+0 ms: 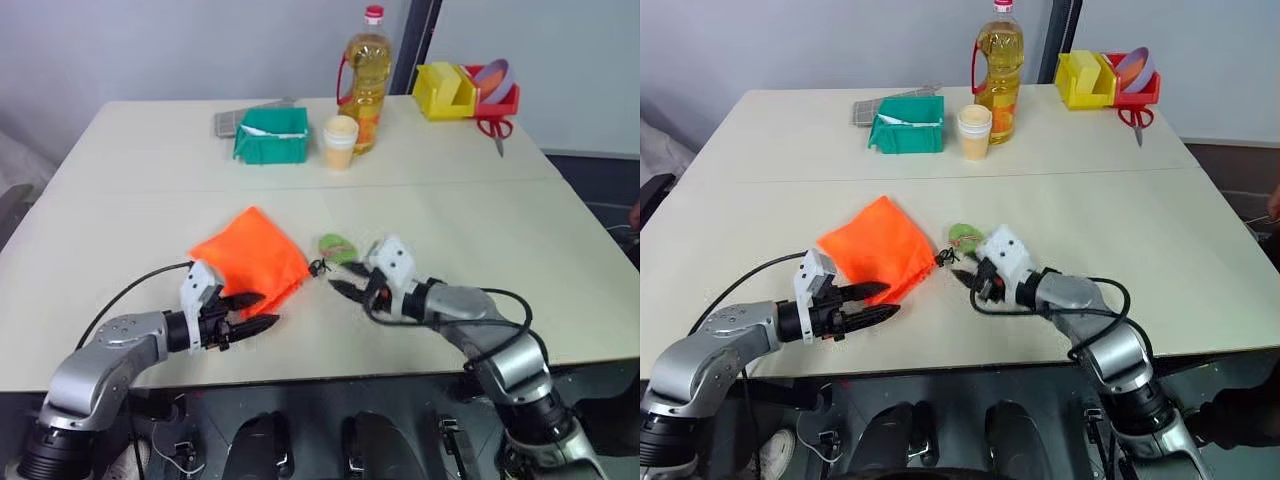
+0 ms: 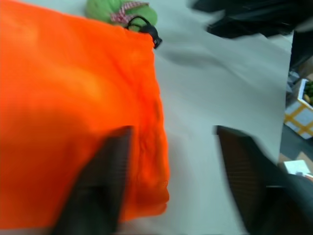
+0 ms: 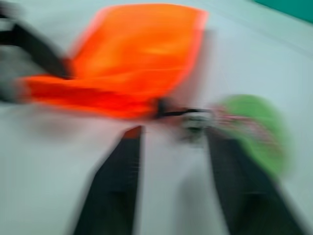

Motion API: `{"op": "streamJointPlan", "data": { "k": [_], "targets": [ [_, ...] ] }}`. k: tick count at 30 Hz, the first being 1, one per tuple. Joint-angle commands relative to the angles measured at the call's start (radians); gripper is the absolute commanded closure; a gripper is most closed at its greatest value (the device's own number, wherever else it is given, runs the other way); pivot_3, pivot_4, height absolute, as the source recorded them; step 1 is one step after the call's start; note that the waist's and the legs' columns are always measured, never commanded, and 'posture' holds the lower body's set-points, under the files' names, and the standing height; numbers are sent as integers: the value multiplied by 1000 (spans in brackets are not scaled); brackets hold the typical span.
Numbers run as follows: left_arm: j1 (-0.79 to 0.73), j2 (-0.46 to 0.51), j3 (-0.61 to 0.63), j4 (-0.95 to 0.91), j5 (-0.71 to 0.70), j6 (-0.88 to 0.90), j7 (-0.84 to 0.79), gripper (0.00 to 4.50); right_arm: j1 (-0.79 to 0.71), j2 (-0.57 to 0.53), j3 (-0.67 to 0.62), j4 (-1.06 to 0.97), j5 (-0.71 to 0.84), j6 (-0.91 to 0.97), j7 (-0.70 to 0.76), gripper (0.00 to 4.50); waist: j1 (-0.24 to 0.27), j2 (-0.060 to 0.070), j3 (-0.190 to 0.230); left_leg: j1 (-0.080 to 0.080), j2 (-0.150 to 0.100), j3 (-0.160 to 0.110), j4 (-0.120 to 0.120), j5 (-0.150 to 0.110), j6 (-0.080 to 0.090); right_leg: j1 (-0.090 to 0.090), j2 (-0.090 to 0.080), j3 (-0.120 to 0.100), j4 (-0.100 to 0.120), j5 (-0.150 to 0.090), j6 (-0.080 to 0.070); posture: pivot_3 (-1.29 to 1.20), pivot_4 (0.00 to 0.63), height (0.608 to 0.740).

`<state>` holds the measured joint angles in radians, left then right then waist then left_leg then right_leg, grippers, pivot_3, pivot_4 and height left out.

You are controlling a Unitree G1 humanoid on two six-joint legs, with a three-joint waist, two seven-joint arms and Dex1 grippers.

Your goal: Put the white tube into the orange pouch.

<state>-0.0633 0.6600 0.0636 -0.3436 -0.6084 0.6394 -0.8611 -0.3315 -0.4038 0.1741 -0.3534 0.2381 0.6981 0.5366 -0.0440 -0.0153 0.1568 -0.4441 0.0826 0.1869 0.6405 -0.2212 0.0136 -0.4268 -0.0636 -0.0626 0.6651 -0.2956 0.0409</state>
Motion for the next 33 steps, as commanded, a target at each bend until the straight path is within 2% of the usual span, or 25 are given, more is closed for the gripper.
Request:
{"op": "streamJointPlan", "data": {
  "k": [1, 8, 19, 22, 26, 33],
  "targets": [
    [-32, -33, 37, 3, 9, -88, 4, 974, -44, 60, -71, 74, -2, 18, -91, 1631, 1, 0, 0, 0, 0, 0, 0, 0, 0, 0, 0, 0, 0, 0, 0, 0, 150, 740],
    [-41, -59, 26, 20, 30, -161, 2, 974, -141, 203, -189, 269, 48, 74, -203, 1631, -3, 0, 0, -1, 0, 2, 0, 5, -2, 3, 1, 0, 1, 1, 1, 0, 150, 740],
    [-41, -93, 31, 34, 53, -203, 41, 974, -136, 204, -112, 342, 31, 123, -159, 1631, -1, 0, 0, 0, 0, 2, 0, 5, -2, 4, 2, 0, 2, 2, 5, 0, 150, 740],
    [-30, -97, 26, 34, 61, -215, 44, 974, -137, 194, -88, 337, 10, 113, -158, 2472, -2, 0, 0, 0, 0, 2, 0, 5, -2, 4, 2, 0, 2, 2, 5, 0, 150, 740],
    [-37, -109, 23, 39, 67, -227, 54, 974, -134, 183, -88, 296, 3, 93, -161, 4408, -1, 0, 0, 0, 0, 2, 0, 5, -2, 4, 2, 0, 2, 2, 5, 0, 150, 740],
    [-95, -128, 7, 114, 116, -282, 59, 974, -90, 118, -156, 93, 13, 19, -149, 4408, 4, 0, 0, 0, 0, 2, 1, 5, -2, 4, 2, 0, 2, 2, 5, 0, 150, 740]
  ]
}}
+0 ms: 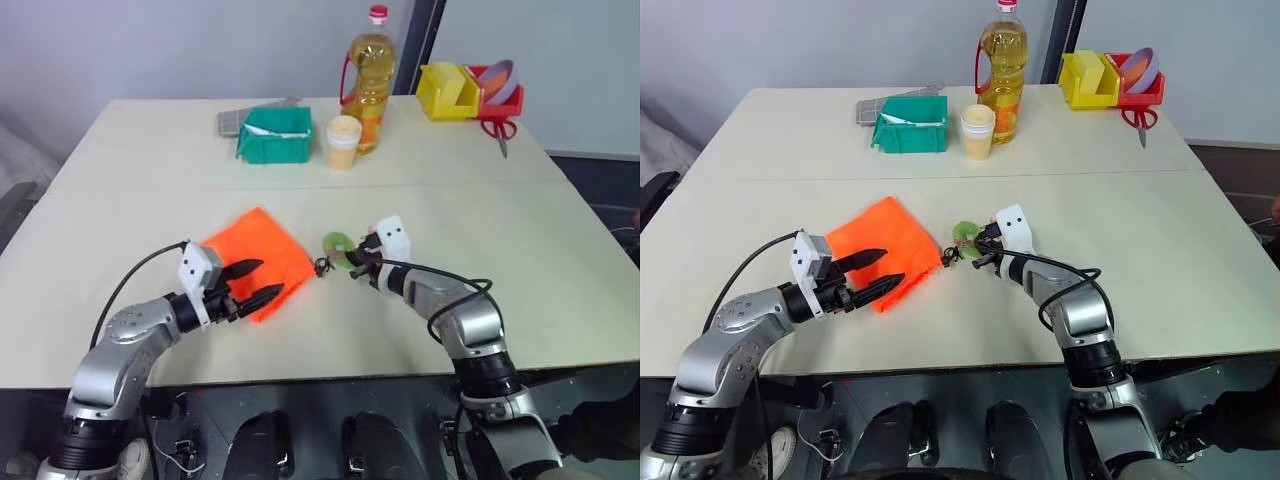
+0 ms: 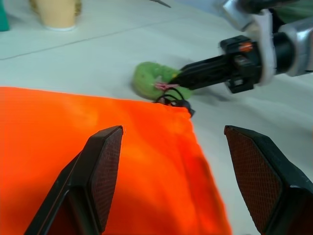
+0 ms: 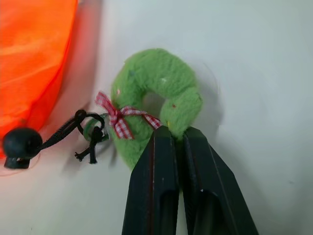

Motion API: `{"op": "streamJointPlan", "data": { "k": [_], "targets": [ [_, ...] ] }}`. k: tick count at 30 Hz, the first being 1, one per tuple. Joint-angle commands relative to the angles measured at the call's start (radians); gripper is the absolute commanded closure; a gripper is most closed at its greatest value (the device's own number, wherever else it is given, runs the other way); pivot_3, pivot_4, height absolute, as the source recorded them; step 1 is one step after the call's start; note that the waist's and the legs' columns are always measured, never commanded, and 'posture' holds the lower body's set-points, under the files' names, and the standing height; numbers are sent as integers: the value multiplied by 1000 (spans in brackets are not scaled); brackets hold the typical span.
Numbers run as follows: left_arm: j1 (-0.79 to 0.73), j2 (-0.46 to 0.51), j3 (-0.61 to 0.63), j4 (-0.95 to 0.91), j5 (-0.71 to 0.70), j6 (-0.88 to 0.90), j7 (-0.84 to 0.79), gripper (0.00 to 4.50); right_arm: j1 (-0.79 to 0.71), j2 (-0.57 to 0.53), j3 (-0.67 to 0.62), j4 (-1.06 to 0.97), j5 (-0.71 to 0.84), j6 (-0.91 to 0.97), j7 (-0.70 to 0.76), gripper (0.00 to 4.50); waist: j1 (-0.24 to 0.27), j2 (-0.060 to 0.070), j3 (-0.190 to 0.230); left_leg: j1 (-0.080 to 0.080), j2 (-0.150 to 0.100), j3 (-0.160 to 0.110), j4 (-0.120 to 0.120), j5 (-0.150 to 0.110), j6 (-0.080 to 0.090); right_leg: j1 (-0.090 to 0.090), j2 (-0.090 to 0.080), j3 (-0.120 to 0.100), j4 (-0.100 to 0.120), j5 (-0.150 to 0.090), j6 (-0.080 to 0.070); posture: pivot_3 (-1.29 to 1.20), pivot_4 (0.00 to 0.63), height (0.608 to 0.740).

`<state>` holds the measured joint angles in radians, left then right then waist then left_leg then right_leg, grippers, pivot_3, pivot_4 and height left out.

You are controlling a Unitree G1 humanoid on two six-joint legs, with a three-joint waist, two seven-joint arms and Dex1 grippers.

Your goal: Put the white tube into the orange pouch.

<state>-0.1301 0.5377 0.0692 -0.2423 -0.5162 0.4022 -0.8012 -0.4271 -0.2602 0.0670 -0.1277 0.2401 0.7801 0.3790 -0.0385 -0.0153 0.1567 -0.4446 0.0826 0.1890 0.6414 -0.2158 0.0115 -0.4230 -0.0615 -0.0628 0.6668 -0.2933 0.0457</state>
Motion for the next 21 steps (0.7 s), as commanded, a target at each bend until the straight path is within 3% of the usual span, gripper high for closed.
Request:
{"op": "streamJointPlan", "data": {
  "k": [1, 5, 8, 9, 21],
  "targets": [
    [-36, -6, -4, 23, 32, -52, -4, 974, 12, -32, -56, -157, 17, -75, 13, 4408, -3, 0, 0, 0, 0, 0, 0, 0, 0, 0, 0, 0, 0, 0, 0, 0, 150, 740],
    [-91, -14, -18, 74, 11, -42, -52, 974, 38, -53, -116, -308, 79, -55, 24, 4408, -5, 0, 0, 0, 0, 0, 0, 0, 0, 0, 1, 0, 0, 0, 0, 0, 150, 740],
    [-144, -17, -25, 116, -13, -20, -102, 108, 28, -60, -127, -352, 104, -33, 22, 4500, -4, 0, 0, 0, 1, 0, 0, 0, 0, 0, 1, 0, 1, 0, 1, 0, 150, 740],
    [-166, -19, -29, 134, -14, -17, -117, 16, 22, -62, -125, -356, 108, -30, 22, 4500, -4, 0, 0, 0, 1, 0, 0, 0, 0, 0, 1, 0, 1, 0, 1, 0, 150, 740],
    [-422, -49, -171, 461, 110, -122, -341, 16, -64, -88, -161, -333, 133, -9, -12, 4500, -1, 0, 0, 0, 0, 0, 2, 0, 0, 0, 2, 0, 1, 0, 1, 0, 150, 740]
  ]
}}
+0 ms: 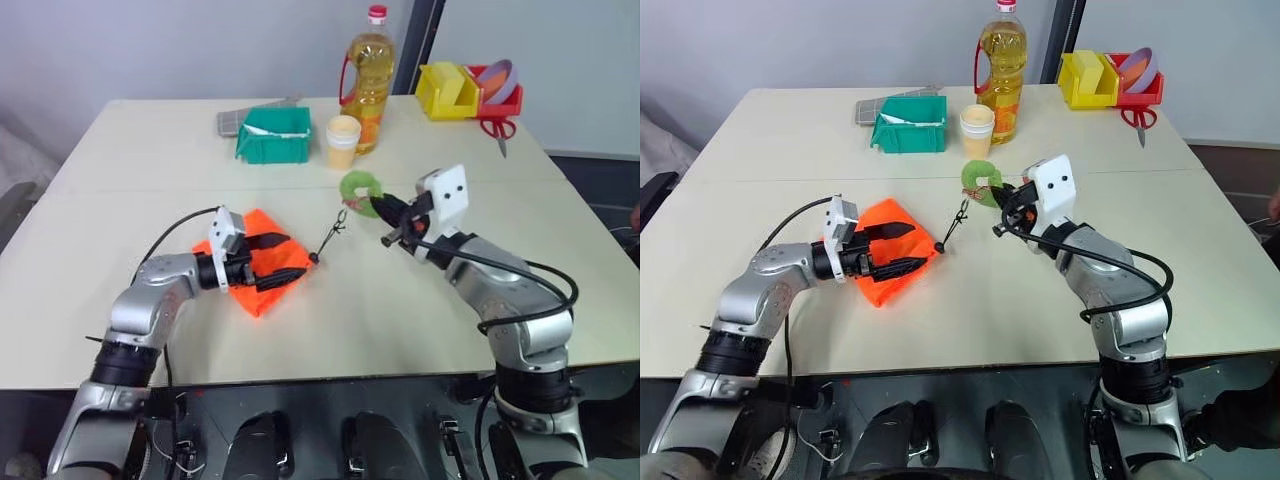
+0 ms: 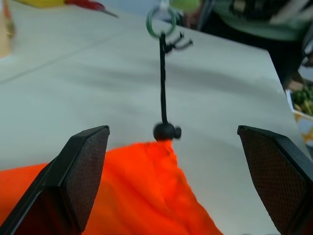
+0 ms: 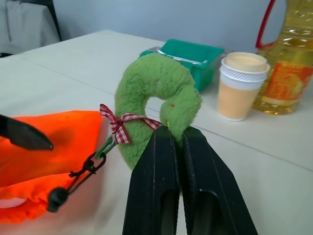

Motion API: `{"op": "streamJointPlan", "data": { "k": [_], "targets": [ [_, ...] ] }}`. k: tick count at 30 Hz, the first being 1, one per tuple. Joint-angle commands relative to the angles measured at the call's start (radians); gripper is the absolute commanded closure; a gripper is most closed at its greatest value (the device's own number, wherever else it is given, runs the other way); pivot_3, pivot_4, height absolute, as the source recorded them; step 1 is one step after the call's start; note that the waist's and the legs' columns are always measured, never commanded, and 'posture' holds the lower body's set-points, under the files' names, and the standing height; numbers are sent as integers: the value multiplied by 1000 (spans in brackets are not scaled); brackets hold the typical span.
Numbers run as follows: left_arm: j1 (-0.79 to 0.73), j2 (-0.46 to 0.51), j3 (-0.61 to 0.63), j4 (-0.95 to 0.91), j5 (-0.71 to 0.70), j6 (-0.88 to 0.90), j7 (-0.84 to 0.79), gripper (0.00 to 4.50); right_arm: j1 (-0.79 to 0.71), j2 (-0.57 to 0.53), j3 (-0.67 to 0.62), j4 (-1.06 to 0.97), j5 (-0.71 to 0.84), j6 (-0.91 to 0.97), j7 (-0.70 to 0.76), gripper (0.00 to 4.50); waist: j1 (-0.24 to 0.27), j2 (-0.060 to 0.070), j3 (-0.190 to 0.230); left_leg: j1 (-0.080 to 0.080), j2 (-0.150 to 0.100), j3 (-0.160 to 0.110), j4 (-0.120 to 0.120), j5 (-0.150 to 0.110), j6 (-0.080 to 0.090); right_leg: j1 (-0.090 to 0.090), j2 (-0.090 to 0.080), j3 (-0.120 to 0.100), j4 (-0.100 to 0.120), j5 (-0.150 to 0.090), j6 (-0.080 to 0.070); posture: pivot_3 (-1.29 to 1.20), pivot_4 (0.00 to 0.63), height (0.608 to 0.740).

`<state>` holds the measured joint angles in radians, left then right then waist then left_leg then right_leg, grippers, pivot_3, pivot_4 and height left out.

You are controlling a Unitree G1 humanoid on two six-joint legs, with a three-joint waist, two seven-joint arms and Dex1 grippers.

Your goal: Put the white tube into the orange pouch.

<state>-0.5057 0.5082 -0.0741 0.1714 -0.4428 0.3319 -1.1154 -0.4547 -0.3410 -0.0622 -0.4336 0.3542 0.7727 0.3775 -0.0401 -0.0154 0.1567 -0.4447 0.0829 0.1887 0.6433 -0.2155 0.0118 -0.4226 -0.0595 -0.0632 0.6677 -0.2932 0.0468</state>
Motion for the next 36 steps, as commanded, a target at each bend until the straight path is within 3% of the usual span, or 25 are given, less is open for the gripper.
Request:
{"op": "streamJointPlan", "data": {
  "k": [1, 10, 25, 36],
  "targets": [
    [-60, -31, -35, 66, 49, -64, -28, 16, -40, -9, -31, -28, 21, 1, -13, 4500, 0, 0, 0, 0, 0, 0, 0, 0, 0, 0, 0, 0, 0, 0, 0, 0, 150, 740],
    [-146, -96, -76, 160, 109, -36, -23, 16, -37, -8, 4, -41, 16, 6, -31, 4500, -1, 0, 0, 0, 0, 0, 1, 0, 0, 0, 0, 0, 1, 0, 1, 0, 150, 740],
    [-260, -89, -96, 304, 151, 16, -144, 16, -34, -10, 43, -36, 10, 3, -43, 4500, -1, 0, 0, -1, 0, 0, 3, 0, 0, 0, 2, 0, 2, 0, 1, 0, 150, 740],
    [-282, -131, -101, 348, 196, -15, -131, 16, -30, -11, 51, -50, 13, 13, -51, 4500, -1, 0, 0, -1, 0, -1, 3, 0, 0, 0, 1, 0, 3, 0, 1, 0, 150, 740]
  ]
}}
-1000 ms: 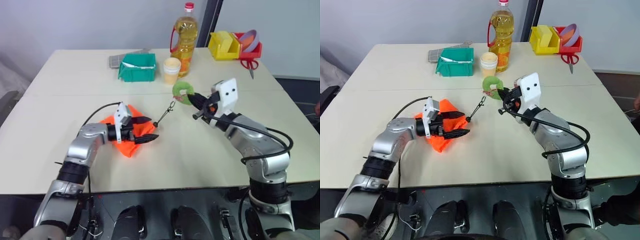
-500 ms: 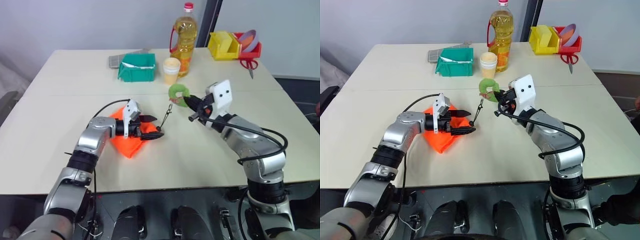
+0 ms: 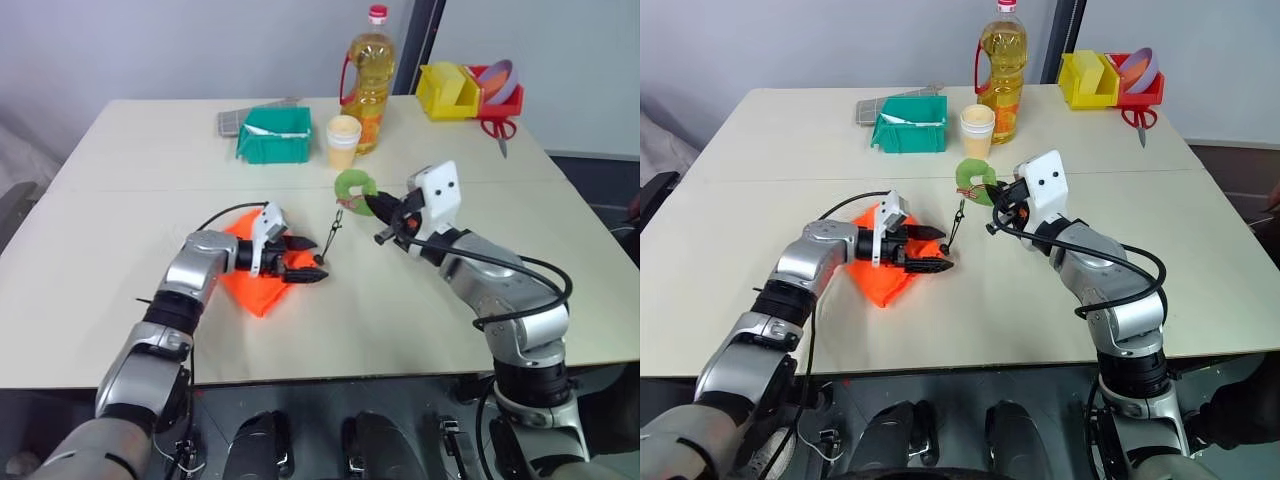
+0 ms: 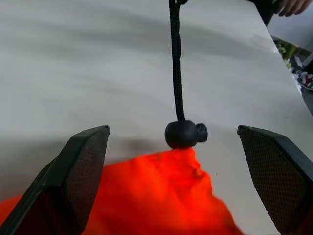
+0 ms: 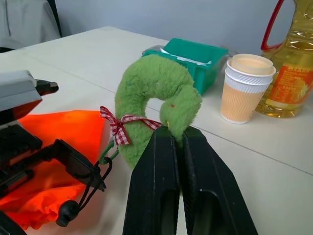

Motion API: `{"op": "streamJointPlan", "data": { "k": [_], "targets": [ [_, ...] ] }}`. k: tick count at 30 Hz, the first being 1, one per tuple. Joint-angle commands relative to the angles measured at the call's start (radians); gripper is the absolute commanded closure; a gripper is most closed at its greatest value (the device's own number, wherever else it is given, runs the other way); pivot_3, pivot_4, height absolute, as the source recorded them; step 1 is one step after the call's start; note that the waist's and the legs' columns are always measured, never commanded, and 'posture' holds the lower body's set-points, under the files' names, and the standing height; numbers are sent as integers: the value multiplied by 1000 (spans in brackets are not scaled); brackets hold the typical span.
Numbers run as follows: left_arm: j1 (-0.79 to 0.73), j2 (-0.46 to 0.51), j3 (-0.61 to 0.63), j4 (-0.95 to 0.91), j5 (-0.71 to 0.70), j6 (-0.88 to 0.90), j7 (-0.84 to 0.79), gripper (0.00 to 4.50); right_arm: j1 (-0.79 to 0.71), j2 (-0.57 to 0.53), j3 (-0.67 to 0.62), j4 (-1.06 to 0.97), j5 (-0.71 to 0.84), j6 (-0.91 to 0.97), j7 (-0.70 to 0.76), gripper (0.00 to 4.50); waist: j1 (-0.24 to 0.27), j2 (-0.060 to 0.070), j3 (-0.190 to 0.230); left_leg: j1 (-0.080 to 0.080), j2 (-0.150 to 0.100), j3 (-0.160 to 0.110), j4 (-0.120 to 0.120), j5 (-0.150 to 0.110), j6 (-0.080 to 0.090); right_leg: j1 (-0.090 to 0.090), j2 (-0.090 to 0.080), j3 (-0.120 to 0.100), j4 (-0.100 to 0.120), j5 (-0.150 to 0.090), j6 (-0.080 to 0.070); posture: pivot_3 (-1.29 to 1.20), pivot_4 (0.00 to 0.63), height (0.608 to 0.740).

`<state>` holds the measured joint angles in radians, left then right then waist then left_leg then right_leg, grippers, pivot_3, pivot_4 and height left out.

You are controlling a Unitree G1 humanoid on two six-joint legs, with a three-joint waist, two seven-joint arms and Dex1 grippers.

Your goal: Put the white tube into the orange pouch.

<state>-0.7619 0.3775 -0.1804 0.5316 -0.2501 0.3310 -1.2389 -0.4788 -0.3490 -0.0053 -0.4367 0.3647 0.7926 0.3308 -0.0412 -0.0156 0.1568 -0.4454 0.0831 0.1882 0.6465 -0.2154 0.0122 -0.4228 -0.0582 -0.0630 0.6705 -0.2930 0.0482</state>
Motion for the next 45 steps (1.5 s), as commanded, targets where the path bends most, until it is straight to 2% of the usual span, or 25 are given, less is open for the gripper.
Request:
{"op": "streamJointPlan", "data": {
  "k": [1, 3, 5, 10, 11, 18, 22, 38, 45],
  "targets": [
    [-24, 0, 6, -13, 5, -13, -8, 16, -6, -2, -6, -48, 3, -6, -4, 4500, 0, 0, 0, 0, 0, 0, 0, 0, 0, 0, 0, 0, 0, 0, 0, 0, 150, 740],
    [-23, -3, 10, -15, 1, -6, -6, 548, -6, -3, -5, -48, 3, -4, -5, 4500, 0, 0, 0, 0, 0, 0, 0, 0, 0, 0, 0, 0, 0, 0, 0, 0, 150, 740],
    [-21, -4, 13, -19, -3, 0, -5, 1320, -5, -3, -5, -50, 4, -2, -5, 4500, 0, 0, 0, 0, 0, 0, 0, 0, 0, 0, 0, 0, 0, 0, 0, 0, 150, 740],
    [-14, -1, 13, -31, -2, 8, -5, 4004, -3, -4, -6, -55, 5, 2, -6, 4500, 1, 0, 0, 0, 0, 0, 0, 0, 0, 0, 0, 0, 0, 0, 0, 0, 150, 740],
    [-13, 0, 13, -33, -3, 11, -5, 4292, -4, -4, -6, -55, 5, 3, -6, 4500, 1, 0, 0, 0, 0, 0, 0, 0, 0, 0, 0, 0, 0, 0, 0, 0, 150, 740],
    [-3, 19, 12, -58, -3, 18, -18, 4283, -7, -6, -12, -52, 1, -2, -10, 4500, 0, 0, 0, 0, 0, 0, 0, 0, 0, 0, 0, 0, 1, 0, 0, 0, 150, 740],
    [30, 73, -3, -109, 3, 32, -55, 4283, -17, -18, -36, -34, -18, -16, -28, 4500, -2, 0, 0, 0, 0, 0, 0, 0, 0, 0, 0, 0, 1, 0, 0, 0, 150, 740],
    [360, 297, 7, -506, -5, 125, -43, 4283, -15, -36, -116, 73, -71, -50, -101, 4500, -2, 0, 0, 1, 0, 0, 1, 0, 0, 0, -1, 0, 3, 0, 0, 0, 150, 740],
    [390, 305, 13, -515, -8, 87, 4, 4283, -22, -34, -93, 105, -71, -52, -95, 4500, -1, 0, 0, 1, 0, 0, 1, 0, 0, 0, -2, 0, 3, 0, 0, 0, 150, 740]
  ]
}}
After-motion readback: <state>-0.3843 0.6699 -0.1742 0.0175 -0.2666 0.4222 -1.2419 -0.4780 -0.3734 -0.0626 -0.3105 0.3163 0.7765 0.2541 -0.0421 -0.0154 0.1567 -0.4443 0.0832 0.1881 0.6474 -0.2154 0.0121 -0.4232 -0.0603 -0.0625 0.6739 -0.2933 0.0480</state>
